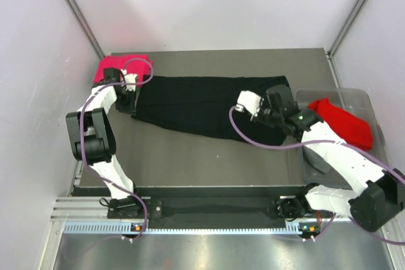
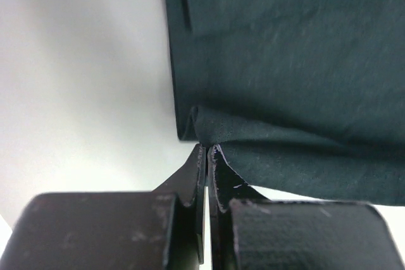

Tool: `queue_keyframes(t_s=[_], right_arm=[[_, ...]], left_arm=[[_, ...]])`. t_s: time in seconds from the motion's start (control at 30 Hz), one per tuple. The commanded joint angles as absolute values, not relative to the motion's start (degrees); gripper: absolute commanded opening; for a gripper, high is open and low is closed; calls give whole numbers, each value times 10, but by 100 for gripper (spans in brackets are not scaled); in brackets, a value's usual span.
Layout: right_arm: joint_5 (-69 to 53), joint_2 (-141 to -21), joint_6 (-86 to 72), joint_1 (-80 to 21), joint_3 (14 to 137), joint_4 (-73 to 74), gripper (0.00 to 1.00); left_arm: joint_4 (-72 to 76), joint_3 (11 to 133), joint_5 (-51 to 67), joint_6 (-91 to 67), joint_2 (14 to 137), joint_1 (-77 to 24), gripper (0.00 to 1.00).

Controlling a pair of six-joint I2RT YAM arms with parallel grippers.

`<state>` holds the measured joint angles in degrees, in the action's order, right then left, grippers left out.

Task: Fold and stack the t-shirts
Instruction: Fold the tshirt

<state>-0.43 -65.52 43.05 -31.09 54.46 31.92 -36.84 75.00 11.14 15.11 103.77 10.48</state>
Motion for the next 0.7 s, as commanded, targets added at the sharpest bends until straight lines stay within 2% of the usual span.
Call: queue_keyframes(t_s=[0.0,0.43,0.67], right_arm=[[42,-685,438,-283,615,260,0],[78,-837,463,-236,748,193,0],[80,-897,475,-219,801,171,0]], left_arm=[[-369,800,119,155,1061,91,0],[-380,944,116,147,1160,75,0],[-378,958,96,143,1173,72,0]])
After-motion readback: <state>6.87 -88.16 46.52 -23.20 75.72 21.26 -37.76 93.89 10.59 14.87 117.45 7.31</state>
